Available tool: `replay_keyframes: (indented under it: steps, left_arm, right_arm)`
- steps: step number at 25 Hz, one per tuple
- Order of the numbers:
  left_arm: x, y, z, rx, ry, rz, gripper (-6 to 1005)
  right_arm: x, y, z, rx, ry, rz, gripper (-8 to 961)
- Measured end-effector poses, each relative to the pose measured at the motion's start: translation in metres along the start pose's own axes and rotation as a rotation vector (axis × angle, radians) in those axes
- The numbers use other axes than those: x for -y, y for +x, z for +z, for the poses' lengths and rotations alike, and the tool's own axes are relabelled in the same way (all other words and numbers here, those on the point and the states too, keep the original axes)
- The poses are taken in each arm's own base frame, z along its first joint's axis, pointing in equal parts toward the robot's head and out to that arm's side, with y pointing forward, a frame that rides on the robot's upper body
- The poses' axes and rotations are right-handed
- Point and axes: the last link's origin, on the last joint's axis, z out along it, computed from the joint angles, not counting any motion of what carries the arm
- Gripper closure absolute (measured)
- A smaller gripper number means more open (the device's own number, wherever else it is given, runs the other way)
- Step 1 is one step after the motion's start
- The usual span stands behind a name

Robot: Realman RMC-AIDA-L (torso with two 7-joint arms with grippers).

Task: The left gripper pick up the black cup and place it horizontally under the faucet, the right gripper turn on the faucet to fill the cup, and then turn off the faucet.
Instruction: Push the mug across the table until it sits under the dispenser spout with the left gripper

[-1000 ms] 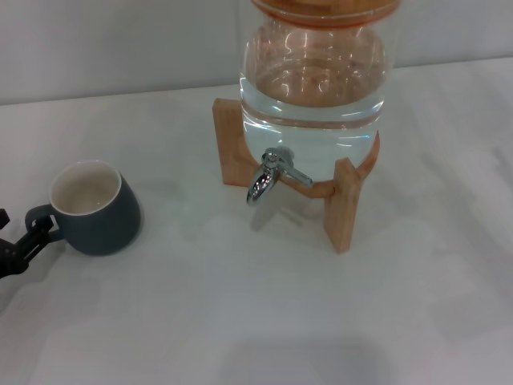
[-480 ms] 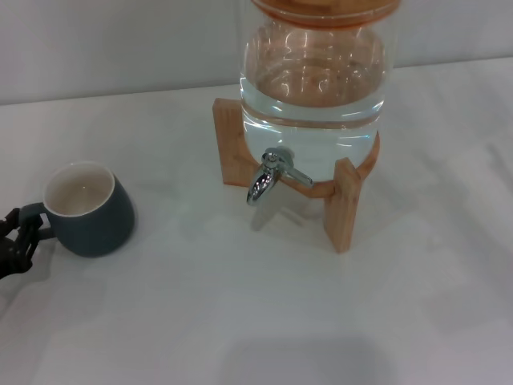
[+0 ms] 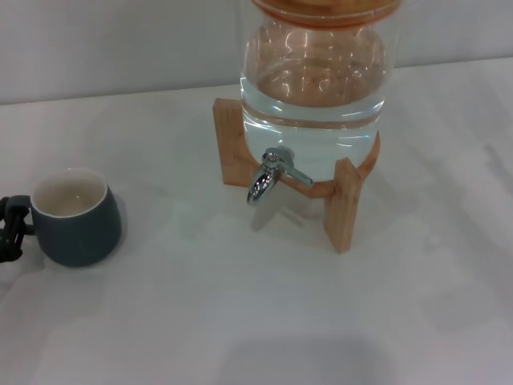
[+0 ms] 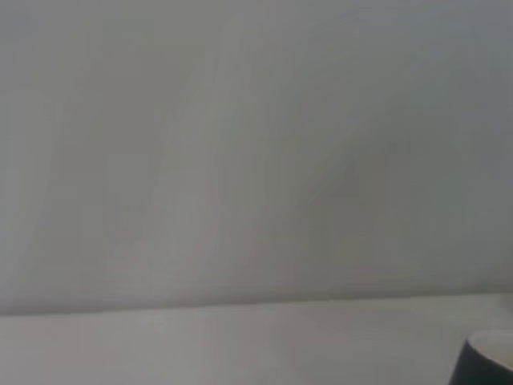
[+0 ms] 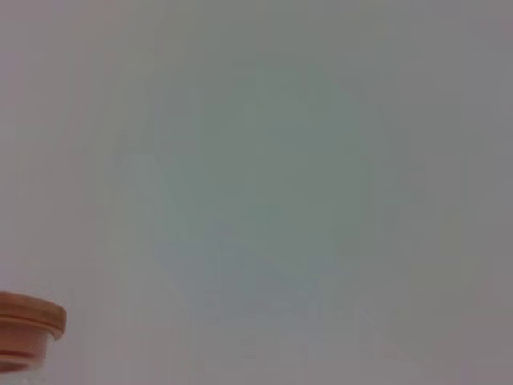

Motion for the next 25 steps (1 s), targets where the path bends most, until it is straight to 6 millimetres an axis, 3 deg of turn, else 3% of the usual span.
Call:
replay_keyframes:
  steps: [8, 18, 25]
  left_arm:
    - [-0.021, 0.017, 0.015, -0.058, -0.140, 0.033, 829]
    - [-0.068, 0.022, 0.049, 0.000, -0.339, 0.081, 829]
    - [-0.091, 0.020, 0.063, 0.025, -0.399, 0.113, 829]
  right_arm:
    - [-0.002, 0.001, 0.000, 0.003, -0.004, 0.008, 158]
    - [-0.006, 0.001, 0.005, 0.012, -0.022, 0.016, 158]
    - [-0.008, 0.002, 0.006, 0.013, -0.023, 0.024, 158]
